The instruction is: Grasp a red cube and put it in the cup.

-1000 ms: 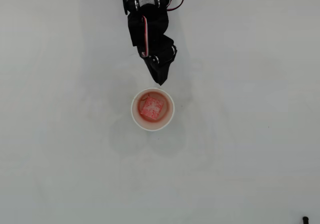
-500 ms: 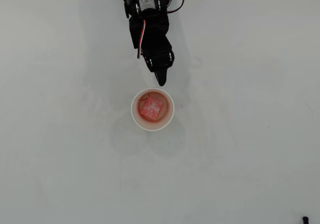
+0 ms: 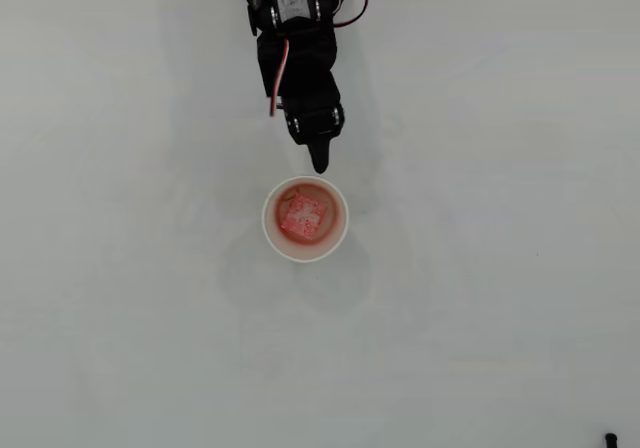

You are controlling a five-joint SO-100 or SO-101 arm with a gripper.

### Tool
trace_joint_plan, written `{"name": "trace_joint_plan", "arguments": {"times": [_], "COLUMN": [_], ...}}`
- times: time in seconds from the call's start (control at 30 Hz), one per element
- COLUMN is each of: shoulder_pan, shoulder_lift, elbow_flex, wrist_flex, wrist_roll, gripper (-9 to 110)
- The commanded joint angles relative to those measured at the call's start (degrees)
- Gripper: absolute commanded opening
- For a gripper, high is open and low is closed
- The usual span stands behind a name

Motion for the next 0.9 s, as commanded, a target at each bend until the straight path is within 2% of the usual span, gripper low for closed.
{"name": "trace_joint_plan", "arguments": {"times": [0.0, 0.43, 0.77, 0.87], "shoulder_pan": [0.4, 1.1, 1.8, 1.7], "shoulder_lift": [0.5, 0.6, 0.6, 0.6], "elbow_flex": [4.0, 4.0, 4.0, 4.0], "wrist_flex": [-1.7, -1.7, -2.8, -2.5], "wrist_roll": [0.9, 1.5, 17.8, 18.5], "gripper": [0, 0, 0, 0]}}
